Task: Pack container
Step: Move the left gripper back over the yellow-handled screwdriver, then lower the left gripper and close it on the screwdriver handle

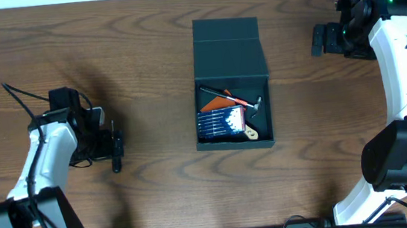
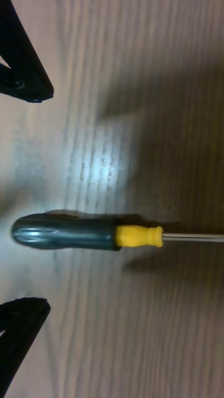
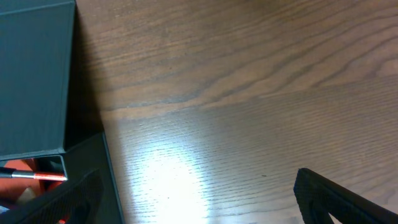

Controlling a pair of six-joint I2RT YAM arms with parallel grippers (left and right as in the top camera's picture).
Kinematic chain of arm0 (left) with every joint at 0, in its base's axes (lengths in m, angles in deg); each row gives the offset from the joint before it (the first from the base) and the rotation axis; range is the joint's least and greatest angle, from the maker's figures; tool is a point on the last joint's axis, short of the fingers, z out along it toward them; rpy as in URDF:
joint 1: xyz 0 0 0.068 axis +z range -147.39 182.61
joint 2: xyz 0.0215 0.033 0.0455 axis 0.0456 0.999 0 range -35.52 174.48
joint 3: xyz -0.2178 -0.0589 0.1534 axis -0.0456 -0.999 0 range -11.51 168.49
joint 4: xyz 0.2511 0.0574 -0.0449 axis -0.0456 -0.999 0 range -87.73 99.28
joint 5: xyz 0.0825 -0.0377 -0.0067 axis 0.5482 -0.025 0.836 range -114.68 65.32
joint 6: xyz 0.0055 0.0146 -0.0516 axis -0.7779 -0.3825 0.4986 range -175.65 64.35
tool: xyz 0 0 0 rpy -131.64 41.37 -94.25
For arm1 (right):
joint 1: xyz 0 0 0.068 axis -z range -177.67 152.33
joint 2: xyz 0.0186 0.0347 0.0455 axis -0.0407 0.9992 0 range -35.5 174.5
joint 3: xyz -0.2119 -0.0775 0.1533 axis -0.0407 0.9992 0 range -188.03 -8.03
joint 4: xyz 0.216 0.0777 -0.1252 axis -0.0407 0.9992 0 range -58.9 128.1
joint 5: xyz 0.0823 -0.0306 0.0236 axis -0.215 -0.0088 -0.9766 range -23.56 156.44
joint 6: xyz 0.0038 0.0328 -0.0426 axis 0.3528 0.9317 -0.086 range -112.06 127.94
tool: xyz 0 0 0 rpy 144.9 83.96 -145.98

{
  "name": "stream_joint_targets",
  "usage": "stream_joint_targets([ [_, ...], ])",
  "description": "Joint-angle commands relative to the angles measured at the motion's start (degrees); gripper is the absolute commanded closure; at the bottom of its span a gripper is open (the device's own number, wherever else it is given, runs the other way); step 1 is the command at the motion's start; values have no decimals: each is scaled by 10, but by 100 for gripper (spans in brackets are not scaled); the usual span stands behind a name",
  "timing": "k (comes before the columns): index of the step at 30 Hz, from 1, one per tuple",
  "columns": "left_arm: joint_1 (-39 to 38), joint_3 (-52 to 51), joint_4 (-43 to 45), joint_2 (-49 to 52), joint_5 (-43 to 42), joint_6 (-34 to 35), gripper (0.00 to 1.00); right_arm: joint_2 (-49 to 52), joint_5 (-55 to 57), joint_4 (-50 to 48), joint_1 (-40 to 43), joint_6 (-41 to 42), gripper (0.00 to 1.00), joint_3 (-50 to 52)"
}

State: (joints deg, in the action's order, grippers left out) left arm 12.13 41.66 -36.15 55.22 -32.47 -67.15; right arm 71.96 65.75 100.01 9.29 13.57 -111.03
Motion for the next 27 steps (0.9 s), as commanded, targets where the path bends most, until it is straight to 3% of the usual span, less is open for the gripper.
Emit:
stream_joint_targets([
  [1, -1, 1, 13, 18, -2, -20, 2, 6, -4, -1, 1, -5, 1, 0],
  [27, -51, 1, 53, 81, 44, -58, 1, 6, -4, -3, 1, -5, 1, 0],
])
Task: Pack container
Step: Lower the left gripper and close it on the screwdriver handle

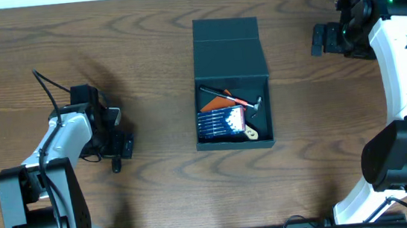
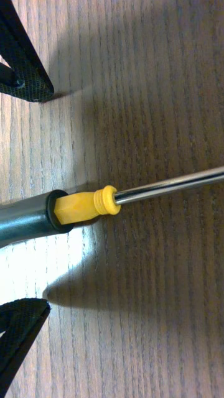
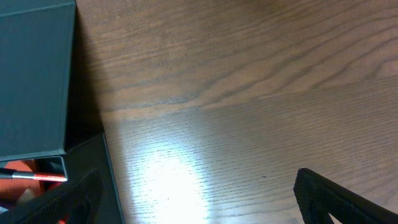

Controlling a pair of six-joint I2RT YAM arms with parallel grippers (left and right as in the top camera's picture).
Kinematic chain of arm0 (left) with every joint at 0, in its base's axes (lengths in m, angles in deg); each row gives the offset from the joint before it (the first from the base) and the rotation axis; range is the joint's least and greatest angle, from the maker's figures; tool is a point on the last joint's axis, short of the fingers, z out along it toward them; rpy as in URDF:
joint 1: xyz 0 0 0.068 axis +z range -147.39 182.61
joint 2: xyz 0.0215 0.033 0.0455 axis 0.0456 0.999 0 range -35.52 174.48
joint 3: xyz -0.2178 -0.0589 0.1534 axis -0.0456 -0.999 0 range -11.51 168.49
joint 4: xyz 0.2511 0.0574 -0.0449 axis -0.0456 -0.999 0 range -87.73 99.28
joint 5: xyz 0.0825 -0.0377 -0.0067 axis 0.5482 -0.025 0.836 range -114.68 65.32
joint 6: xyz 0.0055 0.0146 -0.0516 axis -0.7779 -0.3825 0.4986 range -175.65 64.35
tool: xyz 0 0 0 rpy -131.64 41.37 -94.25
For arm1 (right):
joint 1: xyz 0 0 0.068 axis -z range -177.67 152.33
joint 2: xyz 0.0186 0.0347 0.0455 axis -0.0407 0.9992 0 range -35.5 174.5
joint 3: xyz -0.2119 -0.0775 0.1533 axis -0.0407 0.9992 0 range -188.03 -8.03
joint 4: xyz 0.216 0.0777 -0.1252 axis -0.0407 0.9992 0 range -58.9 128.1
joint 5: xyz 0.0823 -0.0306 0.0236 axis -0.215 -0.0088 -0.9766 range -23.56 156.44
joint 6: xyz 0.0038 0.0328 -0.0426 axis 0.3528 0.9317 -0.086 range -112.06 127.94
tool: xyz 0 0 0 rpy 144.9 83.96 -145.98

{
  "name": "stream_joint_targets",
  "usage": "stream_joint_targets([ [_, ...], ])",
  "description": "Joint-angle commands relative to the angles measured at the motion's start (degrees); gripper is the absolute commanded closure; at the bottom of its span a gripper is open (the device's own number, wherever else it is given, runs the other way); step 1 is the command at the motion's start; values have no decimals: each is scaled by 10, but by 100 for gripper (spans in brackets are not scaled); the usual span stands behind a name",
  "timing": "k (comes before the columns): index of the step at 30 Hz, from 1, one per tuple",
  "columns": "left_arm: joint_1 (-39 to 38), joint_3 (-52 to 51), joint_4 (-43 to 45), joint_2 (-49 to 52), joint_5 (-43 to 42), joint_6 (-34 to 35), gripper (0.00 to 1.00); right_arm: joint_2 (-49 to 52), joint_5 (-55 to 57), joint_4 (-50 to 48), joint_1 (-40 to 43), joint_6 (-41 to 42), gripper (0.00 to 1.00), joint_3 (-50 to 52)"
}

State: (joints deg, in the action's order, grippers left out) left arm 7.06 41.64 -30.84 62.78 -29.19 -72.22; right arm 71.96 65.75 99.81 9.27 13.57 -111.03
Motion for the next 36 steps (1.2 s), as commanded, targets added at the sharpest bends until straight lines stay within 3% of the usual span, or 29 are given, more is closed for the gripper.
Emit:
stream_joint_targets([
  [1, 0, 2, 0, 6, 12, -8, 1, 6, -4, -1, 2, -5, 1, 0],
  [19, 0, -17, 12, 6, 11, -2, 1, 6, -4, -1, 2, -5, 1, 0],
  [26, 0, -17, 12, 6, 11, 45, 1, 6, -4, -1, 2, -5, 1, 0],
  [34, 0, -17, 9, 6, 11, 47, 0, 6, -4, -1, 2, -5, 1, 0],
  [36, 0, -17, 4, 6, 11, 47, 5, 6, -4, 0, 2, -5, 1, 0],
])
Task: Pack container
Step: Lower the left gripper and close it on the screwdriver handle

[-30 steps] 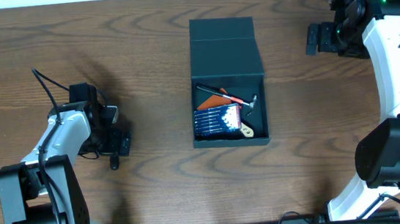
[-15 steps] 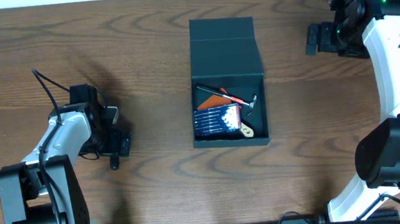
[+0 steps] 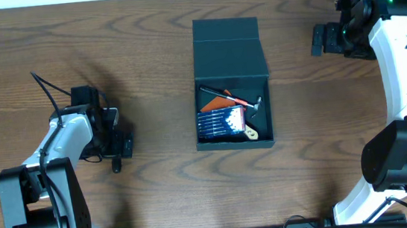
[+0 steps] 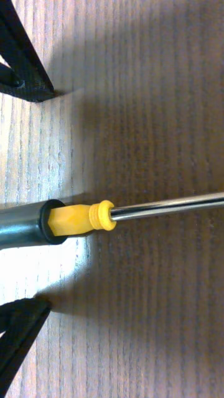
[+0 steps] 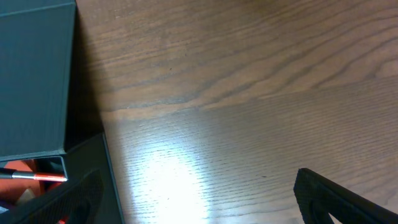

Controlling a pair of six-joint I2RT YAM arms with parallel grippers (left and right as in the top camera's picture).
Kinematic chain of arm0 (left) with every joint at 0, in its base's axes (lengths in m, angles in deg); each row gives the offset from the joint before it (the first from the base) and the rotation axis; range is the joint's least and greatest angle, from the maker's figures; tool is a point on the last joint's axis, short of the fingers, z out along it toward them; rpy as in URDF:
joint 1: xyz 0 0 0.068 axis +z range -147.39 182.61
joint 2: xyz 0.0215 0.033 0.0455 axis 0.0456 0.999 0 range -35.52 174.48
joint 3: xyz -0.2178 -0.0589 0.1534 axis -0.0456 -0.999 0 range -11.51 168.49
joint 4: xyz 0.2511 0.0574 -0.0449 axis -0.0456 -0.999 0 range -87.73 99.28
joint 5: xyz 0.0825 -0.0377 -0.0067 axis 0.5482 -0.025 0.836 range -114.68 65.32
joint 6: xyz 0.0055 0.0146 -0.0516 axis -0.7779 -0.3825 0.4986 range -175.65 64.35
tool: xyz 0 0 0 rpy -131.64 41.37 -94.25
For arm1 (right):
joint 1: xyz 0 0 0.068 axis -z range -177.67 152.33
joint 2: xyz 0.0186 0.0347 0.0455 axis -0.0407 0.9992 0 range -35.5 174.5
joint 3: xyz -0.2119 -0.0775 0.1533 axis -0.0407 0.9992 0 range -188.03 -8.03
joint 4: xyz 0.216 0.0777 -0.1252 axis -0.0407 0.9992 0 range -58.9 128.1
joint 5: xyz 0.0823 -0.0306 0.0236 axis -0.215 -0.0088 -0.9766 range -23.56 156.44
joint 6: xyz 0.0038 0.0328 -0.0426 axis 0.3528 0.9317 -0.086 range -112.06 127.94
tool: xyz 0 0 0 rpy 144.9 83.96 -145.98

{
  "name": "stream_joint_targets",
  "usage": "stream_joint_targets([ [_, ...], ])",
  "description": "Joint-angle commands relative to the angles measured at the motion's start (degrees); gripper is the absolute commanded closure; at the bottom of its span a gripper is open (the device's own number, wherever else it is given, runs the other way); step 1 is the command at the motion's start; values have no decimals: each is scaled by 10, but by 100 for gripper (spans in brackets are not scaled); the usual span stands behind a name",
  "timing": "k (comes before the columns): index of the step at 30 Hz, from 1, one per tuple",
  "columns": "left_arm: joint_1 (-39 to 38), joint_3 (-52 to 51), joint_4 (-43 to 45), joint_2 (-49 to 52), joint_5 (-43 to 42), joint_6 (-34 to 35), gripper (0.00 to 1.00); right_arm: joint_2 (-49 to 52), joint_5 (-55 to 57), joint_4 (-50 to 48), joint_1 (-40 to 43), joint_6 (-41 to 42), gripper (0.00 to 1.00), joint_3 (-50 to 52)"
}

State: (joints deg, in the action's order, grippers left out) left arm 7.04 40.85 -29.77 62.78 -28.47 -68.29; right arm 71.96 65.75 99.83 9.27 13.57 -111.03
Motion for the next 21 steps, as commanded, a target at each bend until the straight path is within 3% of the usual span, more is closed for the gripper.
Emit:
stream_joint_targets([
  [1, 0, -9, -9, 6, 3, 7, 10, 6, -4, 0, 2, -5, 1, 0],
  [14, 0, -9, -14, 6, 3, 8, 38, 6, -4, 4, 2, -5, 1, 0],
  [21, 0, -9, -14, 6, 3, 8, 46, 6, -4, 6, 2, -5, 1, 0],
])
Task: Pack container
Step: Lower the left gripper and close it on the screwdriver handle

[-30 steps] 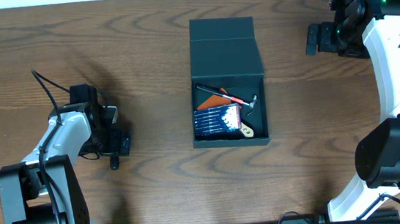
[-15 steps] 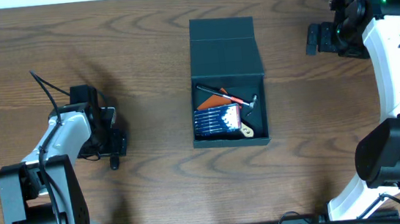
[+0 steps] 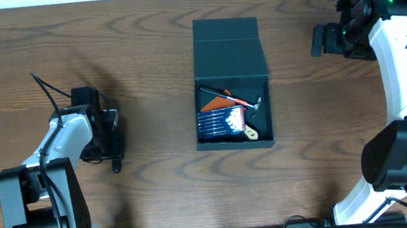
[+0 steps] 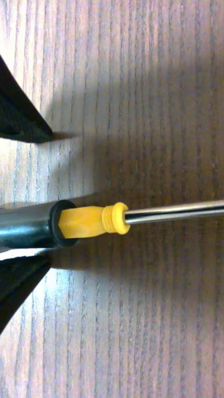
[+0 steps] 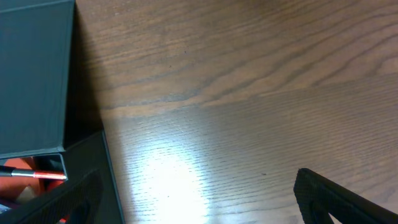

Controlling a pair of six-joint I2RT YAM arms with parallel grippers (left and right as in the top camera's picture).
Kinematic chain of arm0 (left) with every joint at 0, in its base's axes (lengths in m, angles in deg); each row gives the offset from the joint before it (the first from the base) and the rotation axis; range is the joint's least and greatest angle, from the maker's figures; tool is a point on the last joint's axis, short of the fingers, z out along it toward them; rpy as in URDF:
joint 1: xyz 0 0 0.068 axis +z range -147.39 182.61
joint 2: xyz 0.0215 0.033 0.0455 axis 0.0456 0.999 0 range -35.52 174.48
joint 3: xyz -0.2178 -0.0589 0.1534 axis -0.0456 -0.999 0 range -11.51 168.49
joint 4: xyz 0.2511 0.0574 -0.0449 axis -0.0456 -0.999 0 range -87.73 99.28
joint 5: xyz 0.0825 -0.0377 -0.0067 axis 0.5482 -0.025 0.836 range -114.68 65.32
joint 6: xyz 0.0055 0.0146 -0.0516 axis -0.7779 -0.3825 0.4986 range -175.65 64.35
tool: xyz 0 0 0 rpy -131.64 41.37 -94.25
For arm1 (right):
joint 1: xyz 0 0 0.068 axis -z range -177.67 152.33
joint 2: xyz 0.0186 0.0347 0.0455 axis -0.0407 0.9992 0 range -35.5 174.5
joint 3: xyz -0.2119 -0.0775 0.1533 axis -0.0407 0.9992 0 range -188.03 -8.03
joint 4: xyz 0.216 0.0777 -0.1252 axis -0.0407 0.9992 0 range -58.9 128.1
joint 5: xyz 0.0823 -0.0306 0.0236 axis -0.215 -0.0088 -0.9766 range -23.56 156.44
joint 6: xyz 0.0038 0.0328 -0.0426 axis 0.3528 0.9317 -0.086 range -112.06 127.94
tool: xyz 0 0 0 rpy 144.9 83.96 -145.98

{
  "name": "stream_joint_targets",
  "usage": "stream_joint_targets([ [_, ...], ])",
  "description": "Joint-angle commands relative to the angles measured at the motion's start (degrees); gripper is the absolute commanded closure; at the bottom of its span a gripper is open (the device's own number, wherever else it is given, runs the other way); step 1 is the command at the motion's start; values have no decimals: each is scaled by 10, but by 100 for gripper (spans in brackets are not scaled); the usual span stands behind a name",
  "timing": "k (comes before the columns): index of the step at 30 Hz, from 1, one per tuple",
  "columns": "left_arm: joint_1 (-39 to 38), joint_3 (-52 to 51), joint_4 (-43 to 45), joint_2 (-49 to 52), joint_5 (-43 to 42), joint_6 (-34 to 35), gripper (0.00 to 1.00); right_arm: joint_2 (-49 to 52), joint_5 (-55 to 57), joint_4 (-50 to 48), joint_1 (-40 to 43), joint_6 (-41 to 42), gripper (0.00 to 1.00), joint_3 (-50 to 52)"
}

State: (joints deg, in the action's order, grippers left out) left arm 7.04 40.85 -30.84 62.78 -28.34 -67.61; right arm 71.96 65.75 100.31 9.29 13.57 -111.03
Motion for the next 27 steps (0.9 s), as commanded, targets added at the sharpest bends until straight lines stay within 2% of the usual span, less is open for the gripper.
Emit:
stream_joint_targets([
  [1, 0, -9, -3, 6, 2, 1, 47, 6, -4, 1, 1, -5, 1, 0],
  [13, 0, -9, -3, 6, 2, 1, 62, 6, -4, 1, 1, -5, 1, 0],
  [16, 0, -9, -3, 6, 2, 1, 69, 6, -4, 1, 1, -5, 1, 0],
  [24, 0, -9, -3, 6, 2, 1, 81, 6, -4, 0, 1, -5, 1, 0],
  [27, 0, -9, -2, 5, 2, 3, 94, 6, -4, 0, 1, -5, 1, 0],
])
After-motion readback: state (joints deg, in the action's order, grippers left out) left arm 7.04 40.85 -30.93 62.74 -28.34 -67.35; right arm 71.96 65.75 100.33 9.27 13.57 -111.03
